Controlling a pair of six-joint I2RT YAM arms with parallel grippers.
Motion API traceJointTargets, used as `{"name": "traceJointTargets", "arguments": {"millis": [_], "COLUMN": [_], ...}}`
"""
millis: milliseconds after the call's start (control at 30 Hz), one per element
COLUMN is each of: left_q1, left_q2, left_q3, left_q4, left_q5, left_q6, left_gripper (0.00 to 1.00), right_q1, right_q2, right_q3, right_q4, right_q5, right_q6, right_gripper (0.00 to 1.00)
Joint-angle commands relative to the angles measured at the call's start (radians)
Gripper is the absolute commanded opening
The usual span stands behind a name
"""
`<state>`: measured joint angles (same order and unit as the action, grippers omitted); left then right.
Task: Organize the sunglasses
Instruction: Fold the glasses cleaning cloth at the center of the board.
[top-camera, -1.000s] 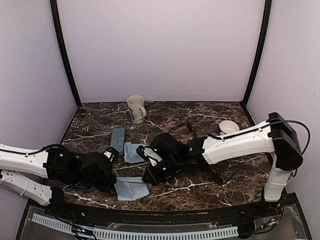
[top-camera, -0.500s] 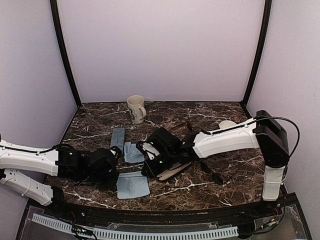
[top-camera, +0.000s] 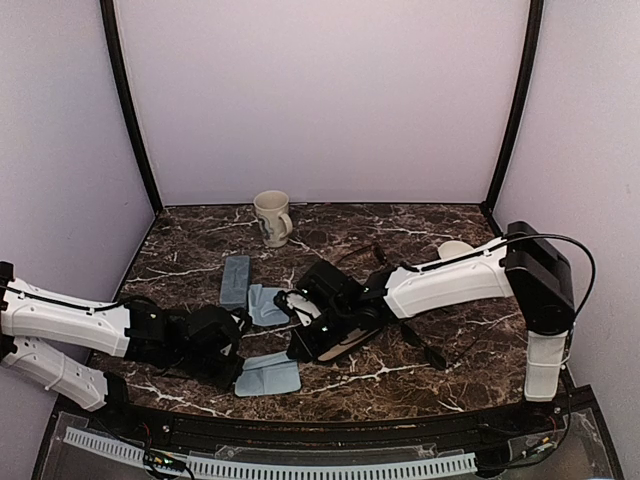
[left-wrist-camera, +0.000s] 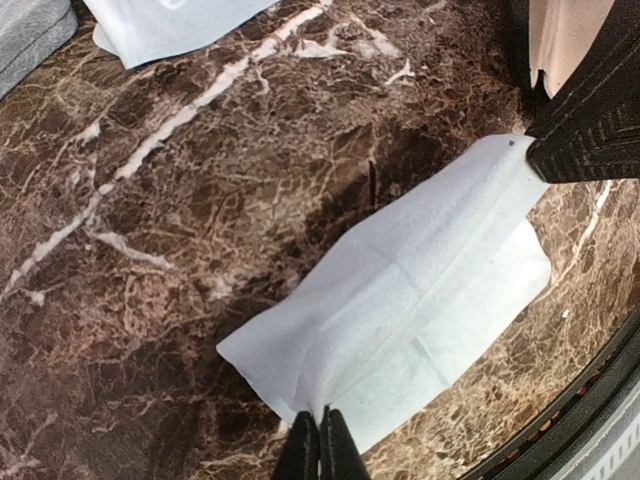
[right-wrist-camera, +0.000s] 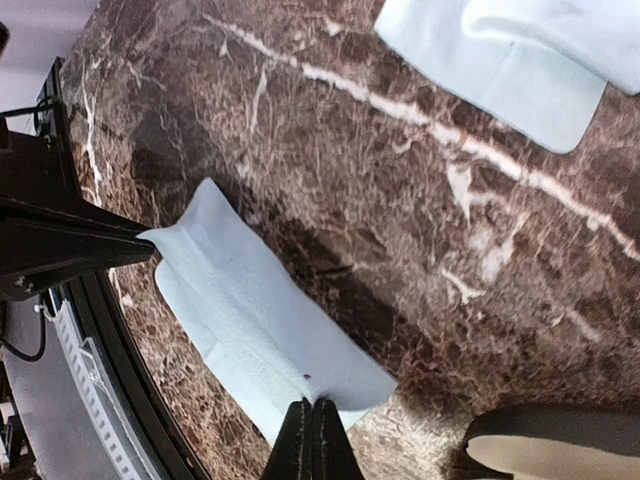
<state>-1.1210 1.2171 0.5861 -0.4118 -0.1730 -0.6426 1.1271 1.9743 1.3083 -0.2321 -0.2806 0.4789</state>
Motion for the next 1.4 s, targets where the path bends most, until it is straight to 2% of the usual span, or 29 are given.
{"name": "traceJointTargets", "arguments": {"millis": [0, 333, 767, 1367], "left_q1": [0.004, 0.001, -0.045, -0.072], "left_q2": [-0.026, -0.039, -0.009, 0.081], "left_q3": [-0.026, -0.038, -0.009, 0.023], "left_q4": [-0.013, -0.061, -0.133, -0.118], "left_q5": [0.063, 0.109, 0.098, 0.097], "left_q6": [0.007, 0.02, -0.002, -0.002], "left_gripper": [0.0, 0.0, 0.02, 0.05], "right_q1": [0.01, 0.041, 0.069, 0.082], "right_q2": [-0.024, -0.05, -0.059, -0.033], "right_q3": [-0.041, -0.091, -0.116, -0.129], "right_q4": [0.003, 0.015, 0.025, 0.029], "right_q5": [-0.01, -0.012, -0.01, -0.003], "right_q6": [0.0, 0.032, 0.063, 0.073], "right_gripper": [0.0, 0.0, 0.0, 0.0]}}
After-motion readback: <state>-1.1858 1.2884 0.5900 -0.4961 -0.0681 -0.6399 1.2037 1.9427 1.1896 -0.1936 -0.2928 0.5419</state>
